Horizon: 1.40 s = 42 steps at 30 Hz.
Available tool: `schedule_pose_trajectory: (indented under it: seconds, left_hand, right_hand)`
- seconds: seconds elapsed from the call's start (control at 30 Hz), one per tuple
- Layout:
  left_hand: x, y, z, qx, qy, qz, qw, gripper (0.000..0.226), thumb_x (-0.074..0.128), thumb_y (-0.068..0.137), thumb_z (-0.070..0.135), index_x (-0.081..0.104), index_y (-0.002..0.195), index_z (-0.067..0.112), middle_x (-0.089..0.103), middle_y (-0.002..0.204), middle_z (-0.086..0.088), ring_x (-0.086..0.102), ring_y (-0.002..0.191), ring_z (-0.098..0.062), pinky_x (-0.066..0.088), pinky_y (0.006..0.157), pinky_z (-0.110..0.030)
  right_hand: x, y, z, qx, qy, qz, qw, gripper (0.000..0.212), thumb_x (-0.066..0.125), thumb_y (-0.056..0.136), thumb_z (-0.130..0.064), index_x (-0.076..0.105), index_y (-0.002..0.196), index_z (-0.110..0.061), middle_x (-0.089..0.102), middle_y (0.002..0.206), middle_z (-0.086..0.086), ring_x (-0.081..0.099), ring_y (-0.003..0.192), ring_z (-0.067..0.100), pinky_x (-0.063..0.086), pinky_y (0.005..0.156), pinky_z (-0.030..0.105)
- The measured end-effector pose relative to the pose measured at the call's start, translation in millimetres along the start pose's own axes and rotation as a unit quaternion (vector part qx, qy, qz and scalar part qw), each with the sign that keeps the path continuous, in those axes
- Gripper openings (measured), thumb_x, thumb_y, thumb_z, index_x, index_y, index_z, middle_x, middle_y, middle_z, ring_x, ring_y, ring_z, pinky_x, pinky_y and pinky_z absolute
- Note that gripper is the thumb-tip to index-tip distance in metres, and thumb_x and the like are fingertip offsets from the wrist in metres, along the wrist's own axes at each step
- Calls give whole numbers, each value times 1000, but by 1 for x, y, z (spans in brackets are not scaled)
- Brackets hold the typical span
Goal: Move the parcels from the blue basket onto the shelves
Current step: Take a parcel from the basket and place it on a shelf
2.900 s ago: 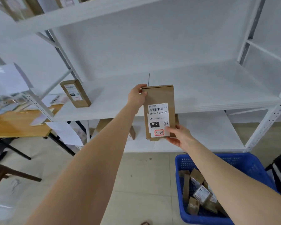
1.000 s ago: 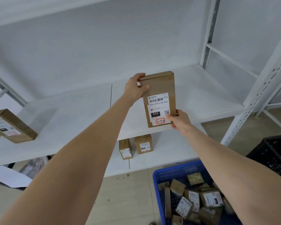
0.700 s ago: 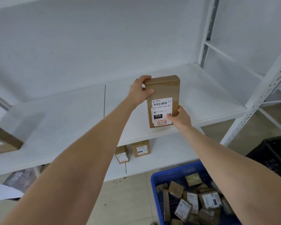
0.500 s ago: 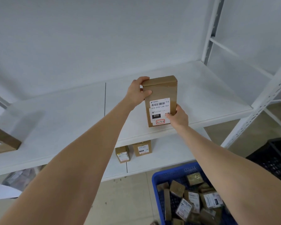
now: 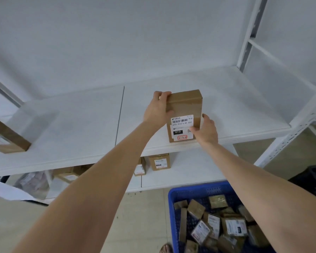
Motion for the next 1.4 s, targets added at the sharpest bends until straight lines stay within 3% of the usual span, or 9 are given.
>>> schedule_pose_trajectory:
  seconds: [0.07,0.17,0.23,0.33,0.47,0.63,0.77,1.27,1.4]
  left_hand:
    - [0,-4,9,18,102,7,995,63,61,86,15,34,142,16,32,142,-5,42,123,-25,48,91,-41]
    - [-2,-8,24,52,194,21,979,68,58,84,5,30,145,16,33,144,-3,32,133,-23,38,102,-33]
    - [-4,-10,32,63,227,33,971,67,58,84,4,31,144,13,34,145,-4,29,136,-22,31,107,-31]
    - [-4,-10,37,54,246,39,967,62,55,88,6,29,145,10,34,147,-5,29,139,-21,34,106,-31]
    - [-1,-9,41,42,256,22,965,65,56,89,5,24,146,7,30,149,-7,27,140,-22,36,105,-31]
    - [5,-11,40,20,259,11,965,74,62,84,1,21,146,5,27,150,-10,20,143,-23,38,103,-31]
    - [7,-9,38,18,250,24,968,68,62,82,-2,31,141,3,36,142,-13,30,137,-27,47,92,-34]
    - [11,26,24,24,265,30,963,62,57,87,2,28,142,5,33,143,-8,28,136,-22,45,90,-32]
    - [10,37,22,30,263,29,964,63,65,81,3,37,137,3,41,138,-10,37,132,-23,50,83,-30]
  right_hand:
    - [-19,-4,-16,-48,-16,40,998,86,72,84,-33,21,151,-14,25,153,9,41,133,29,40,101,43]
    - [-49,-8,-55,-160,-97,99,977,94,74,82,-36,15,153,-16,10,160,8,20,145,27,34,111,42]
    - [-55,-11,-86,-252,-179,95,946,89,71,84,-33,17,153,-16,8,161,9,13,147,28,27,115,41]
    - [-43,-15,-108,-333,-296,47,894,74,66,90,-27,25,151,-16,13,160,7,9,149,28,22,116,39]
    - [-39,-16,-103,-311,-323,33,893,69,58,93,-11,23,151,-24,23,156,1,20,143,31,37,105,38]
    - [-37,-19,-100,-293,-309,19,905,74,57,90,-5,22,151,-29,18,156,2,38,129,31,50,84,40]
    - [-35,-19,-96,-284,-290,25,914,74,58,88,-4,24,149,-30,16,156,4,46,121,32,52,79,40]
    - [-23,16,-105,-273,-273,46,921,76,59,85,1,30,148,-29,21,155,3,46,119,33,51,72,39]
    - [-21,29,-109,-274,-270,55,921,73,59,87,-2,30,148,-29,22,155,3,46,119,33,51,73,40]
Point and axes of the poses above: each hand's wrist, its own y-axis towards the middle knuckle, its own x-axis out of the palm, z = x × y, the point moved 7 cm from there along y, towards the middle knuckle
